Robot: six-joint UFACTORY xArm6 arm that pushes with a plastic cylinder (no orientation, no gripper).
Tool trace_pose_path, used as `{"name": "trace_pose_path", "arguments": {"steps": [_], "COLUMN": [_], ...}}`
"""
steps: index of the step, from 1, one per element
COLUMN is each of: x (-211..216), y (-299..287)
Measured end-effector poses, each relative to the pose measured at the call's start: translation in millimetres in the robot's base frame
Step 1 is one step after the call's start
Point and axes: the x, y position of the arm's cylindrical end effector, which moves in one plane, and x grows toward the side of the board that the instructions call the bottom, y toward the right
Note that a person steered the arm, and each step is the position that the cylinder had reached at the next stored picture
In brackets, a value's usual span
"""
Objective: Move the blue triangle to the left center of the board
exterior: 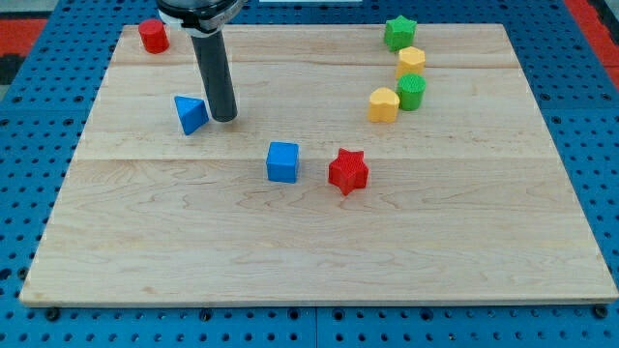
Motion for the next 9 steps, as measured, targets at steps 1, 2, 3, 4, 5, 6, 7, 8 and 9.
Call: {"name": "trace_pose_path", "arguments": {"steps": [1, 2, 3, 4, 5, 6, 7, 8, 9], "x": [2, 25, 6, -18, -26, -40, -16, 6, 15], "y": [-38, -50, -31, -13, -38, -56, -75, -85, -29]}}
